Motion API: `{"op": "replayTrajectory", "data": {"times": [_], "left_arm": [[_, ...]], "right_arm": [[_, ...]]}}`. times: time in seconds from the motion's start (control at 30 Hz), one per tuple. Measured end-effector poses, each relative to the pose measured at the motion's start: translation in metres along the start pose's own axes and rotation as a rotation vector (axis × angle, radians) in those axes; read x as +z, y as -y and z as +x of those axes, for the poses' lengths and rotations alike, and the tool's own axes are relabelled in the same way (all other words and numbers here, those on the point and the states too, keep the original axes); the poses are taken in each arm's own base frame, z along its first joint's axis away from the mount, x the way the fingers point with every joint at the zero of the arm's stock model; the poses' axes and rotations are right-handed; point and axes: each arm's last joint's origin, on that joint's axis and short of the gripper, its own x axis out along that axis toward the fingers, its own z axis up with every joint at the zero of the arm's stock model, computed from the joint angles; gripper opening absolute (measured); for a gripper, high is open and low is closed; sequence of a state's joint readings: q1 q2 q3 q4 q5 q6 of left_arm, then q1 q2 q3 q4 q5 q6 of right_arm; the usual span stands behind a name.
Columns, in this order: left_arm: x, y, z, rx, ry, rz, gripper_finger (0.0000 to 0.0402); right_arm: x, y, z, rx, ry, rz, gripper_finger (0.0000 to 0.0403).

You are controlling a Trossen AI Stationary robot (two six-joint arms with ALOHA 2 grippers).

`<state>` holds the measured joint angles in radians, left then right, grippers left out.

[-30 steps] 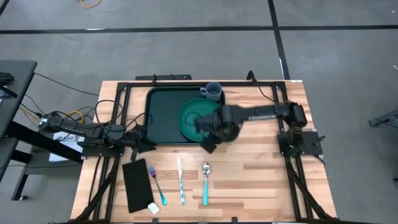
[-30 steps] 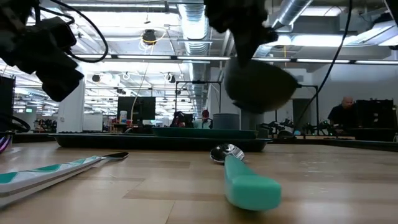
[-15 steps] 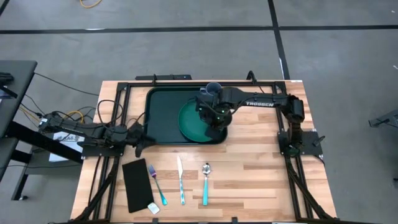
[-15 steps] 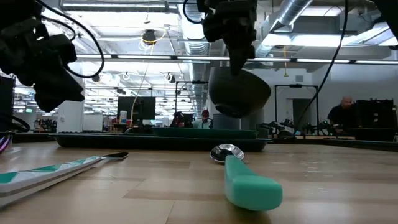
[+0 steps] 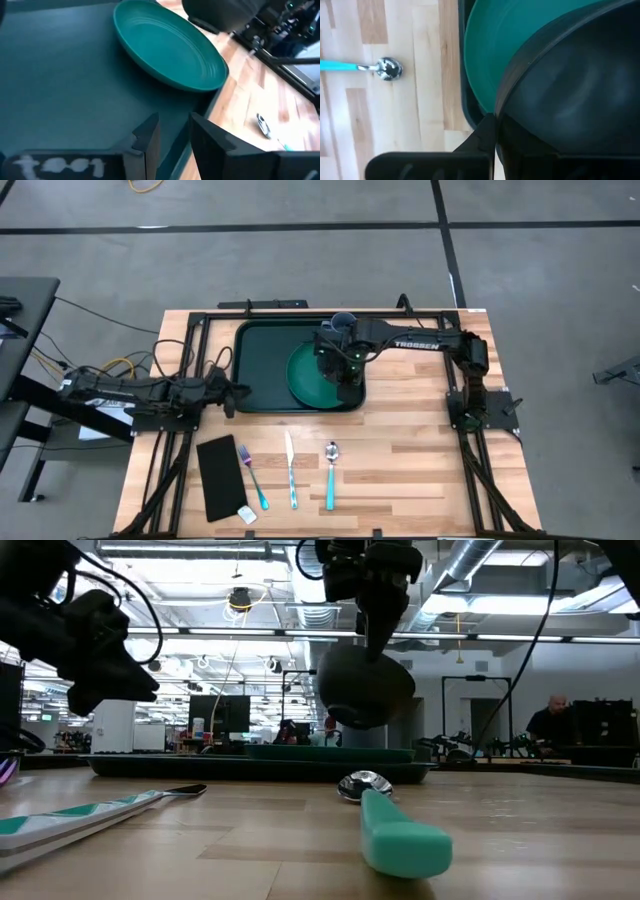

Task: Set up tray
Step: Put the black bowl on the green plate on the black serving tray

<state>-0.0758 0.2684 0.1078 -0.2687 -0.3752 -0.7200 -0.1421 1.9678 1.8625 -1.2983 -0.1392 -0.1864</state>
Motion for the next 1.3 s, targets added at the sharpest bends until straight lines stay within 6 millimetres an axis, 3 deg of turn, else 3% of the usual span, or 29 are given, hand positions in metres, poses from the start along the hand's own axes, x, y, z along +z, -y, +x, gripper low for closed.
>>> {"op": "replayTrajectory", "data": {"times": [0.3,0.7,0.93,1.3], "left_arm": [[0.009,0.001,0.001,-0.011,0.085,-0.011,0.0092],[0.011,0.002,0.002,-0.024,0.09,-0.014,0.0092],[0.011,0.002,0.002,-0.024,0.089,-0.028,0.0092],[0.011,0.002,0.002,-0.026,0.089,-0.03,0.0092]], "right_arm": [[0.008,0.007,0.037,-0.07,-0.152,-0.079,0.0],[0.039,0.006,0.043,-0.065,-0.163,-0.237,0.0],[0.045,0.001,0.067,-0.047,-0.248,-0.272,0.0],[0.047,0.004,0.066,-0.082,-0.23,-0.227,0.0034]]}}
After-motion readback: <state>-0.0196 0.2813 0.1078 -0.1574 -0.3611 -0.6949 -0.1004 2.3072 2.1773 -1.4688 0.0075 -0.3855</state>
